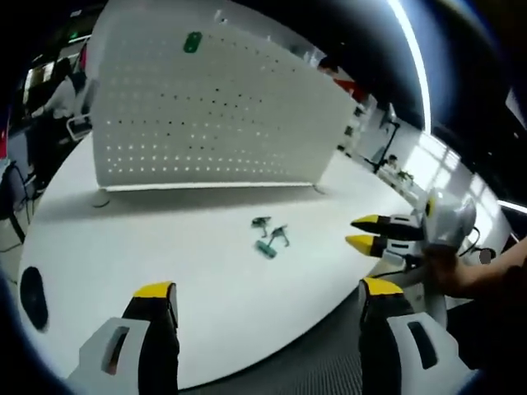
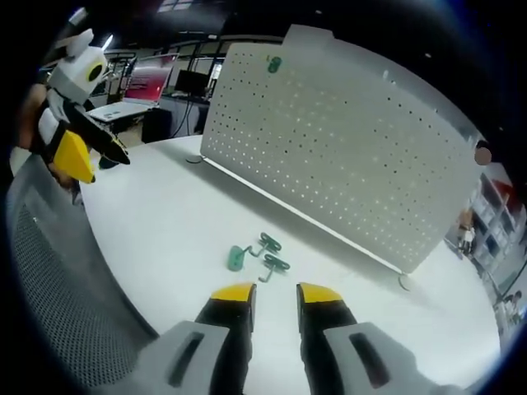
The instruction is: Insert the hook assembly into the mounting plate slot until the hook locks in place.
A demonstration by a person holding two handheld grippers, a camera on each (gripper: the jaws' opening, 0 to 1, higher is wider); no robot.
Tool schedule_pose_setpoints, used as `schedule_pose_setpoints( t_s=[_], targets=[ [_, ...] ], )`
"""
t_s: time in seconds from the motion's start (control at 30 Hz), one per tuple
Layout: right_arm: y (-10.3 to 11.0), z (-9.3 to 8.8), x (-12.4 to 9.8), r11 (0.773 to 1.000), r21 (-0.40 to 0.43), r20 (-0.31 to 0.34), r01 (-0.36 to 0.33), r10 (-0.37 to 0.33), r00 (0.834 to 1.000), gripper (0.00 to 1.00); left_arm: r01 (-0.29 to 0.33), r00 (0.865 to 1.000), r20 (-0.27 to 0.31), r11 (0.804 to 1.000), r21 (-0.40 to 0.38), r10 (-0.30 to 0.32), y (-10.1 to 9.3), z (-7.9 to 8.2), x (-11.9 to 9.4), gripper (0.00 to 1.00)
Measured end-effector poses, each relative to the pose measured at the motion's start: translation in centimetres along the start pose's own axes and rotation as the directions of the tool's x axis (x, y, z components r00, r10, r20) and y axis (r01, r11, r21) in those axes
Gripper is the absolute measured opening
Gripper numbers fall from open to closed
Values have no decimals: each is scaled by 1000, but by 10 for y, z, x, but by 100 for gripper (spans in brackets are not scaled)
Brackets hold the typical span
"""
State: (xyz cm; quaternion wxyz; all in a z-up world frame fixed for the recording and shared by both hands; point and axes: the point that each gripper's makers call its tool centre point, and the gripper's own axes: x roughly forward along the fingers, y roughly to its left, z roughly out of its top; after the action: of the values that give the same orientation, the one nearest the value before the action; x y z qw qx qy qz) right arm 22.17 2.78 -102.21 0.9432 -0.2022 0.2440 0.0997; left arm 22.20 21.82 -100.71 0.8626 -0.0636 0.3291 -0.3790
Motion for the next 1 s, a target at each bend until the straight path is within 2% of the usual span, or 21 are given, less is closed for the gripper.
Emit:
schedule_pose_setpoints(
  t_s=[0.27, 0.4, 0.67, 1.0],
  targets=[
    [2, -3, 2, 1000, -4, -20, -14, 14, 1000, 17, 8, 1000, 1, 999, -50, -8, 4, -13, 0, 94],
    [3, -5, 3, 1000, 0, -29, -20, 20, 999, 17, 7, 999, 36, 999, -43, -5, 7, -6, 1, 96],
    [2, -5, 4, 1000, 6, -35, -15, 15, 999, 18, -8, 1000, 3, 1000, -11, 8, 8, -14, 2, 95],
    [4, -3, 2, 999, 17, -30, -26, 27, 999, 20, -34, 999, 41, 998, -51, 36, 18, -10, -2, 96]
  ],
)
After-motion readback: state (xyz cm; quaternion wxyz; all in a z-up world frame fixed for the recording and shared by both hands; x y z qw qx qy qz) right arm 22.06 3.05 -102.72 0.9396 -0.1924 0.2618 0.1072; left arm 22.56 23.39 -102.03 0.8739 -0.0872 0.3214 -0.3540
